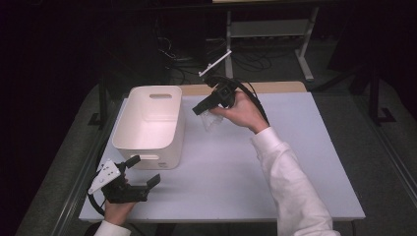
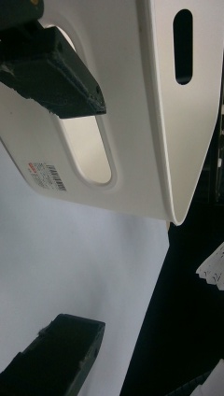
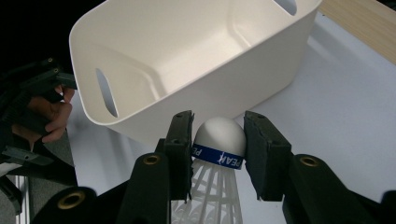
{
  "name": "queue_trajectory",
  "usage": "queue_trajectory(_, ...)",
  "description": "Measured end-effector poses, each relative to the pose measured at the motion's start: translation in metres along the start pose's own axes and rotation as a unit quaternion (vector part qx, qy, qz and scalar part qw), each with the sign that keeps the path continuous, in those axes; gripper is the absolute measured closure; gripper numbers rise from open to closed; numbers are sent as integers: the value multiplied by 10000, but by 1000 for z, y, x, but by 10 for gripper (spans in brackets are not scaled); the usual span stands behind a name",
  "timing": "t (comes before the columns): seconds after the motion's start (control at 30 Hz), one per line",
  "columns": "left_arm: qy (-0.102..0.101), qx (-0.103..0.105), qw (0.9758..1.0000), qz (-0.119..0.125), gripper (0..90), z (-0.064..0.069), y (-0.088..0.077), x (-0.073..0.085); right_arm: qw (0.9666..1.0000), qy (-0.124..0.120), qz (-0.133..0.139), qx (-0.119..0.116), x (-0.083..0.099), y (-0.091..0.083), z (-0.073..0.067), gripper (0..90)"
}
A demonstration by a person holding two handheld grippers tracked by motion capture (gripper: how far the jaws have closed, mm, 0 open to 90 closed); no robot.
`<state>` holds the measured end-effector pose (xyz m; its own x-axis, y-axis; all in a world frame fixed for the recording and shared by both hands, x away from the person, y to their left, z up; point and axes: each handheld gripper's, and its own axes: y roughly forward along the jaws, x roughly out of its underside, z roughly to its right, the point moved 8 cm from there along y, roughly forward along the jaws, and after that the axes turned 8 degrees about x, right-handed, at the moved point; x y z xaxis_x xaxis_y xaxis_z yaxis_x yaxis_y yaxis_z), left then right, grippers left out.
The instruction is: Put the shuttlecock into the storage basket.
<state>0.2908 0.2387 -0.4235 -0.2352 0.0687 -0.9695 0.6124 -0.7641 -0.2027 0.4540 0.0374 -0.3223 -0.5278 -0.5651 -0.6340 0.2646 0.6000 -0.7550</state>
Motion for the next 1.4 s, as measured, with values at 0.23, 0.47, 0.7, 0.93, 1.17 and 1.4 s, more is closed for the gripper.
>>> queue_trajectory(0.23, -40, 5, 10000, 9, 0, 1, 0, 0, 9999, -105, -35, 5, -7, 6, -4, 623)
queue_trajectory(0.47, -37, -8, 10000, -55, 0, 0, 0, 1, 9998, -210, 21, -45, -20, 9, -8, 623)
queue_trajectory(0.7, -52, 2, 10000, 4, 0, 1, 0, 0, 9996, -254, 38, -109, -26, 13, -13, 623)
queue_trajectory(0.93, -78, 24, 10000, 36, 0, 1, 0, 0, 9994, -247, 101, -204, -34, 18, -19, 623)
queue_trajectory(1.17, -98, 45, 9999, 69, 0, 1, 0, -1, 9987, -377, 214, -281, -51, 22, -29, 623)
queue_trajectory(1.4, -103, 42, 9999, 39, 0, 2, 0, 0, 9975, -552, 226, -370, -63, 30, -40, 623)
